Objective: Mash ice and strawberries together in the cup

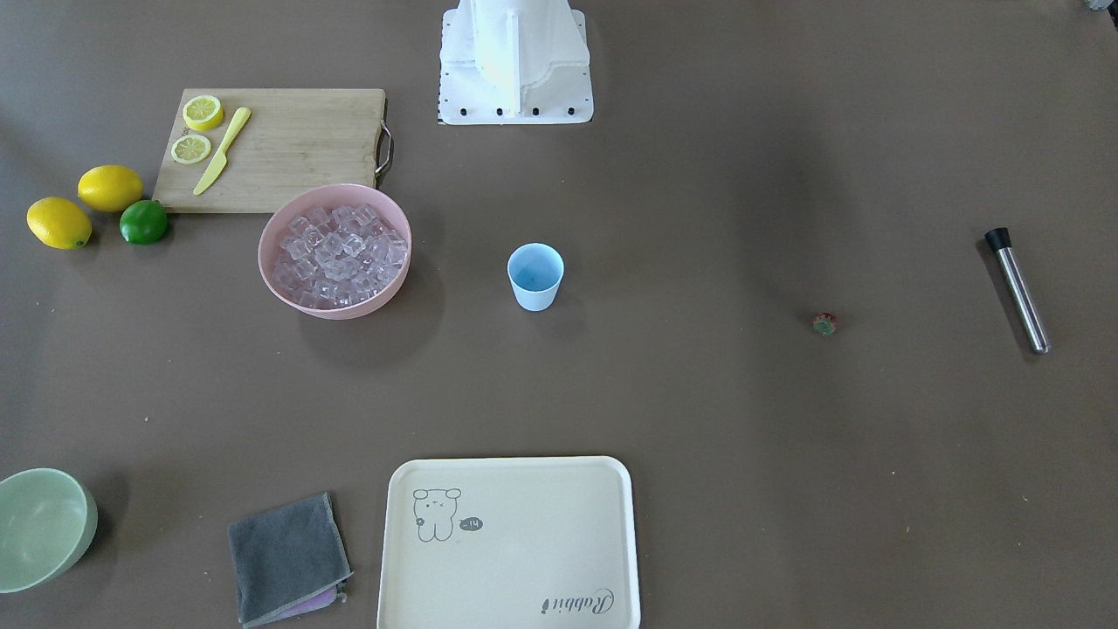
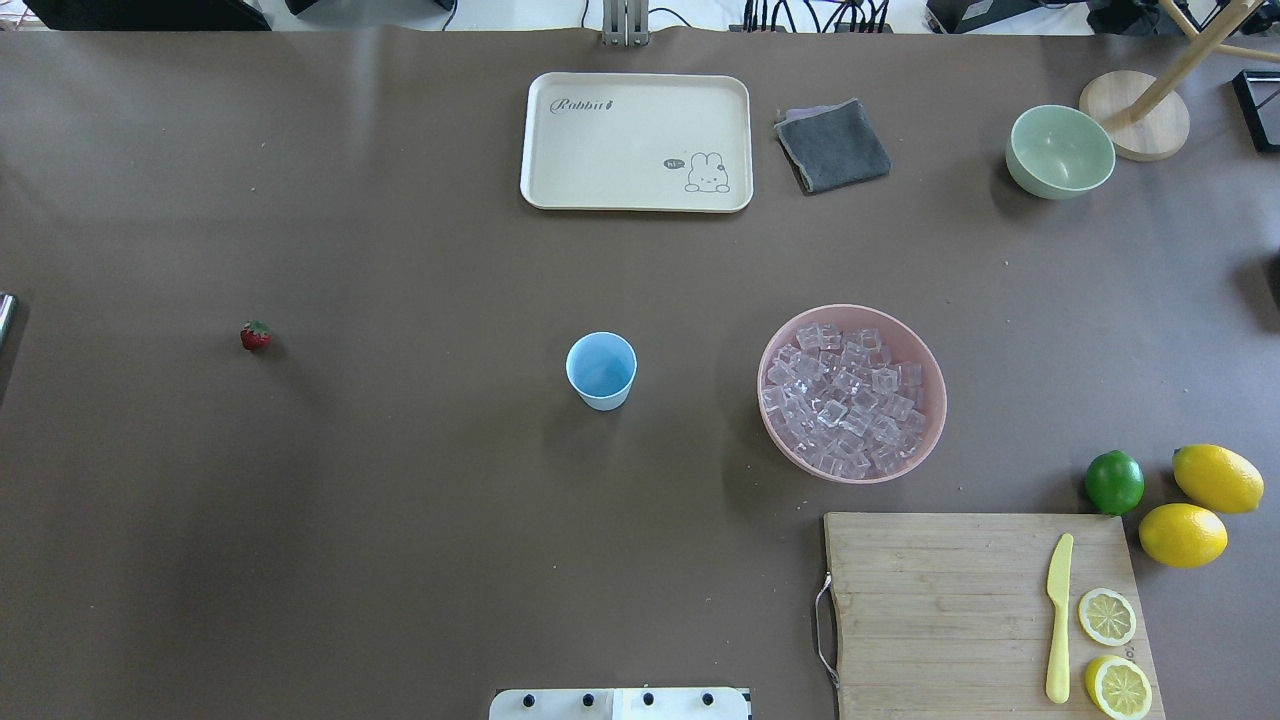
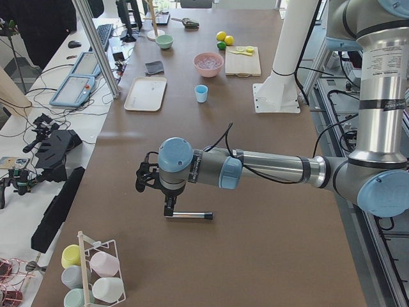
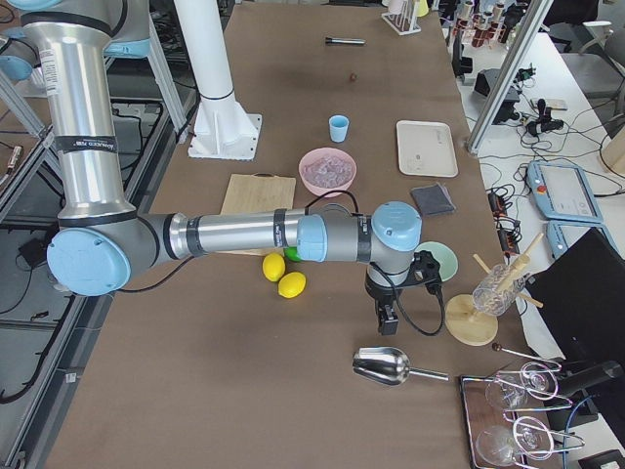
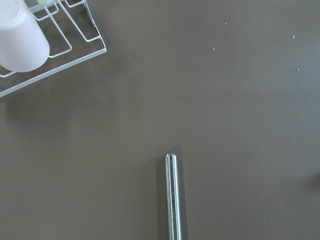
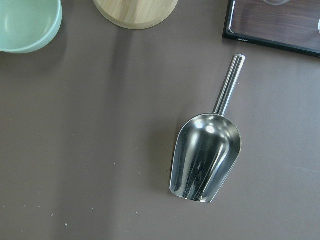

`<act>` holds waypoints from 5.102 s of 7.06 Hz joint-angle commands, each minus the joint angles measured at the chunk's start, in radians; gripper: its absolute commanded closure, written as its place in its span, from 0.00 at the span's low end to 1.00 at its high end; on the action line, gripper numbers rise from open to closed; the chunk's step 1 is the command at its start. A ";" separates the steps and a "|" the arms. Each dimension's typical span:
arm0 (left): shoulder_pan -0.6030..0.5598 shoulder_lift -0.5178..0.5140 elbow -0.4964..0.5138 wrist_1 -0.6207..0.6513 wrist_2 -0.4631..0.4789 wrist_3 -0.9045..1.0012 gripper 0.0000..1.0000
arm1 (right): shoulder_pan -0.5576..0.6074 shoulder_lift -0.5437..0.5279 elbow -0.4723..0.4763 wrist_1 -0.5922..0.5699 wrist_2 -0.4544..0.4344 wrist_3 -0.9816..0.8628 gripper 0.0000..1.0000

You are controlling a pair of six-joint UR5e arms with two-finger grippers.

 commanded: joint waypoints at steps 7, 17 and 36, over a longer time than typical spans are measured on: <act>-0.003 0.040 -0.003 -0.044 0.008 0.005 0.01 | -0.085 0.036 0.116 -0.001 -0.040 -0.001 0.00; -0.005 0.034 -0.006 -0.047 0.023 0.005 0.01 | -0.910 0.234 0.440 -0.002 -0.469 0.794 0.00; -0.019 0.066 -0.077 -0.045 0.011 0.005 0.01 | -1.144 0.292 0.330 0.001 -0.636 0.743 0.57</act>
